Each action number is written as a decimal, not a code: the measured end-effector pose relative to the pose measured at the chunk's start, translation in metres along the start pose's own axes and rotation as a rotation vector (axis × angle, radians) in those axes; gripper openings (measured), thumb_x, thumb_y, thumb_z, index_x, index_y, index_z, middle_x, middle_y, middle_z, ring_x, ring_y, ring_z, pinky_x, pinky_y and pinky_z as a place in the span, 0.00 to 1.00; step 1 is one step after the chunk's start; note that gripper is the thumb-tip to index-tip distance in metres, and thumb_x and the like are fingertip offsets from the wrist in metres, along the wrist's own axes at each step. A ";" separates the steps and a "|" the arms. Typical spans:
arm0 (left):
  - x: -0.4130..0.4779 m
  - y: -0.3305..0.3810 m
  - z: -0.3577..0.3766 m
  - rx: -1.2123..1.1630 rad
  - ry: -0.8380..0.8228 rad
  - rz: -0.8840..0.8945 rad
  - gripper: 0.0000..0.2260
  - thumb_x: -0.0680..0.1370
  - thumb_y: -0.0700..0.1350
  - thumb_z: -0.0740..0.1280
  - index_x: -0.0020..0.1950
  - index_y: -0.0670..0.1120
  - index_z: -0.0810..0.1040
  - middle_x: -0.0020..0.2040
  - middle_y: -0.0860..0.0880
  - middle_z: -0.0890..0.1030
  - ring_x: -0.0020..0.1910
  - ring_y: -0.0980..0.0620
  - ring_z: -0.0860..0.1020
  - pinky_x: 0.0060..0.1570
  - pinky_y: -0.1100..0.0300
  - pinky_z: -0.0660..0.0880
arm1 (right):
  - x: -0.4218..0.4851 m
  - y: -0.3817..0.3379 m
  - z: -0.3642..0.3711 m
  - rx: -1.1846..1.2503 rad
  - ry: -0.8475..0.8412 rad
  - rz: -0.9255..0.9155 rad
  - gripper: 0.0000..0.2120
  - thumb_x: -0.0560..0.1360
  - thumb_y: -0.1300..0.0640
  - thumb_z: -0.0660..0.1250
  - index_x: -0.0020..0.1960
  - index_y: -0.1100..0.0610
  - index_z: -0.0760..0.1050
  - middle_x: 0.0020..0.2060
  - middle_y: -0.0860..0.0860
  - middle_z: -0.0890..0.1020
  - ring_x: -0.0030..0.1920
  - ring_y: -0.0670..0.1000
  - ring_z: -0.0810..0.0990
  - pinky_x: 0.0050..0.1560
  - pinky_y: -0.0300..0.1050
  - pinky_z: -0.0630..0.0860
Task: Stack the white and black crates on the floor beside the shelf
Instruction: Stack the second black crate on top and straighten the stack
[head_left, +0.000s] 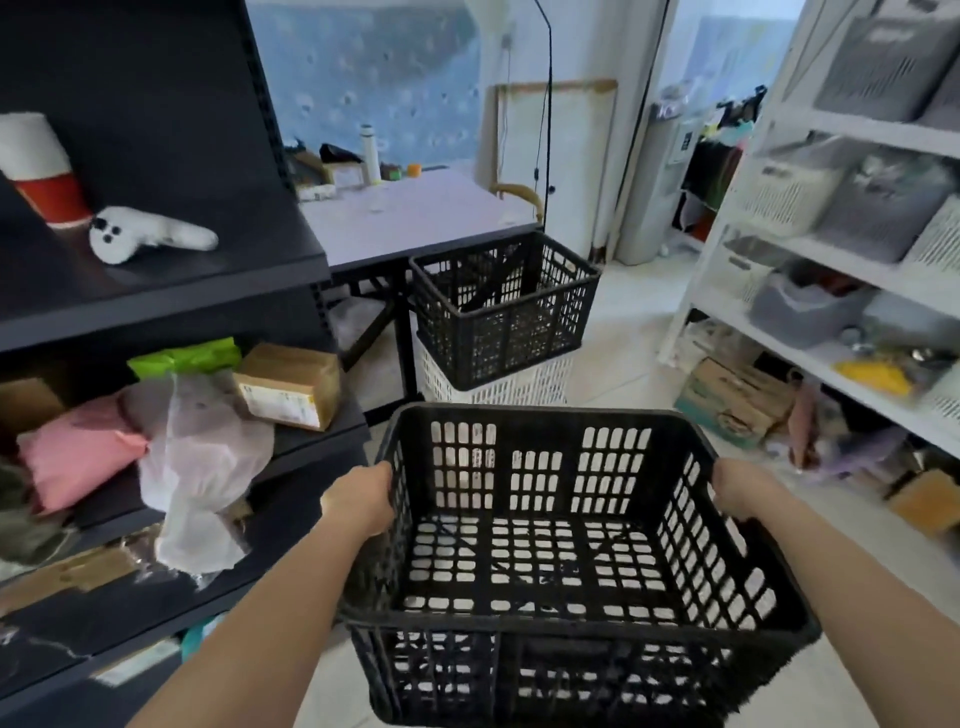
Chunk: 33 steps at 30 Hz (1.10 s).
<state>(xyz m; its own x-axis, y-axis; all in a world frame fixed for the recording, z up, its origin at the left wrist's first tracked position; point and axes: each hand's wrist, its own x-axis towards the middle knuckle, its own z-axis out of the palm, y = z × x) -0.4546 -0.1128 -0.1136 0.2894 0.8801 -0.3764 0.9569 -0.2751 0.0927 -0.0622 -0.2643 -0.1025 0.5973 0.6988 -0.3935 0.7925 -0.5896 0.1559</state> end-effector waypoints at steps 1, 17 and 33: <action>0.018 0.012 -0.013 -0.001 -0.003 -0.001 0.12 0.76 0.38 0.61 0.59 0.45 0.71 0.57 0.43 0.77 0.54 0.40 0.78 0.50 0.48 0.78 | 0.013 0.004 -0.017 -0.028 0.007 -0.004 0.07 0.74 0.62 0.59 0.39 0.54 0.69 0.59 0.58 0.80 0.59 0.56 0.79 0.53 0.43 0.75; 0.204 0.136 -0.237 -0.047 0.355 -0.134 0.05 0.78 0.39 0.61 0.53 0.45 0.73 0.51 0.42 0.77 0.46 0.41 0.76 0.40 0.50 0.73 | 0.275 0.018 -0.294 0.325 0.244 -0.162 0.16 0.77 0.64 0.60 0.63 0.70 0.73 0.56 0.63 0.80 0.60 0.62 0.77 0.53 0.48 0.71; 0.391 0.166 -0.325 -0.143 0.623 -0.326 0.04 0.76 0.40 0.62 0.50 0.45 0.72 0.51 0.41 0.79 0.50 0.39 0.76 0.46 0.49 0.74 | 0.519 -0.066 -0.467 0.166 0.320 -0.347 0.04 0.69 0.66 0.66 0.44 0.65 0.76 0.35 0.58 0.76 0.42 0.56 0.75 0.43 0.46 0.73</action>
<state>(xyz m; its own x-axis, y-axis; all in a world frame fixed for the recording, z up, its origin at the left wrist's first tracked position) -0.1751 0.3109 0.0543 -0.0938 0.9780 0.1865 0.9781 0.0556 0.2006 0.2532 0.3266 0.1057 0.3301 0.9392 -0.0945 0.9365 -0.3384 -0.0918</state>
